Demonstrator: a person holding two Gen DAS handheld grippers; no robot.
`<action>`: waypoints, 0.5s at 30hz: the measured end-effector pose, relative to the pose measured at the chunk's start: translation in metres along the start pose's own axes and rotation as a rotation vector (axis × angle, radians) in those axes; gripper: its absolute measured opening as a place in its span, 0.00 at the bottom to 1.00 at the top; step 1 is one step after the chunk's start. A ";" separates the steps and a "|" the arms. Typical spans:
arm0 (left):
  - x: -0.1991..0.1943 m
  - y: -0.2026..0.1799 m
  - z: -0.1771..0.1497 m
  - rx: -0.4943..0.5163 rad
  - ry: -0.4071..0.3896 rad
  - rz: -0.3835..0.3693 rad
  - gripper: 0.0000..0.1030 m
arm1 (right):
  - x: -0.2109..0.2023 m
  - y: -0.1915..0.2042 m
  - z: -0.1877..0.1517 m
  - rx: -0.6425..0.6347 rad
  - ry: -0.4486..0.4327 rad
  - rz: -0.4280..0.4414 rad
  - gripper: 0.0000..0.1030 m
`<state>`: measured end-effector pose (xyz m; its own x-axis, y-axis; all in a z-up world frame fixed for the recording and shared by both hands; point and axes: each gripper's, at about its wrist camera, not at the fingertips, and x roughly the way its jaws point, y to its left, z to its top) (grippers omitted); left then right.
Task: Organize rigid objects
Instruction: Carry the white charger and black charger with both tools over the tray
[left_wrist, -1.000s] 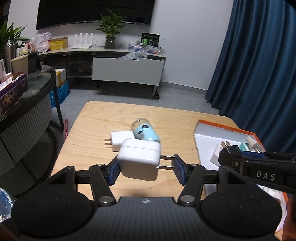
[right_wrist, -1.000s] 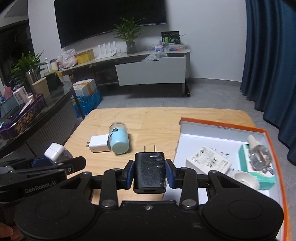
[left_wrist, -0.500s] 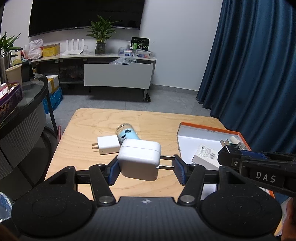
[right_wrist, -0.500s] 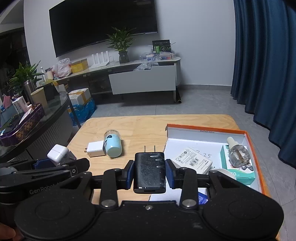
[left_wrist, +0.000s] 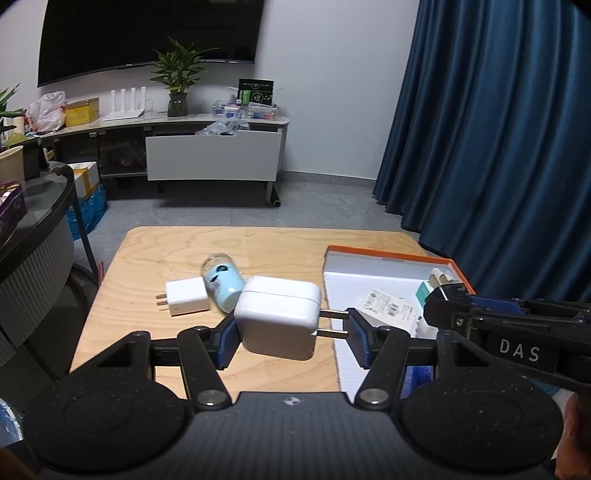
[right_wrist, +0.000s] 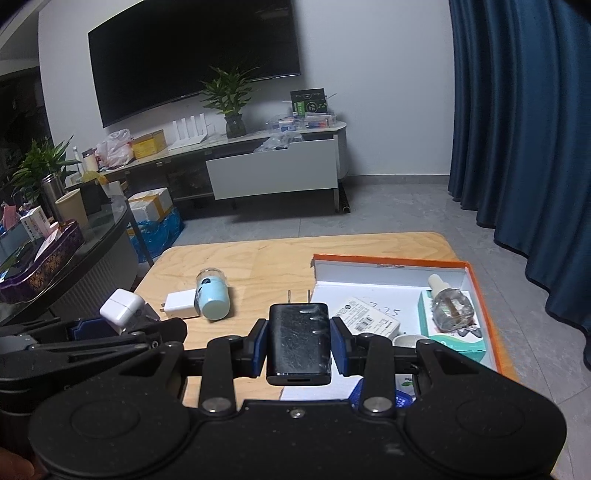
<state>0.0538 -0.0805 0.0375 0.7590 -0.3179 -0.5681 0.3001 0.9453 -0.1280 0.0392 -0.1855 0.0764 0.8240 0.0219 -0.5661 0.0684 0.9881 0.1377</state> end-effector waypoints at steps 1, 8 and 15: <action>-0.001 -0.001 0.000 0.003 -0.001 -0.003 0.58 | -0.001 -0.001 0.000 0.002 -0.001 -0.001 0.42; 0.000 -0.004 0.000 0.014 0.003 -0.013 0.58 | -0.004 -0.007 0.000 0.014 -0.007 -0.004 0.43; 0.002 -0.009 0.001 0.030 0.002 -0.023 0.58 | -0.008 -0.015 0.000 0.031 -0.018 -0.014 0.43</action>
<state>0.0533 -0.0899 0.0383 0.7504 -0.3398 -0.5669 0.3351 0.9349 -0.1168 0.0317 -0.2001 0.0788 0.8330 0.0052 -0.5532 0.0968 0.9831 0.1551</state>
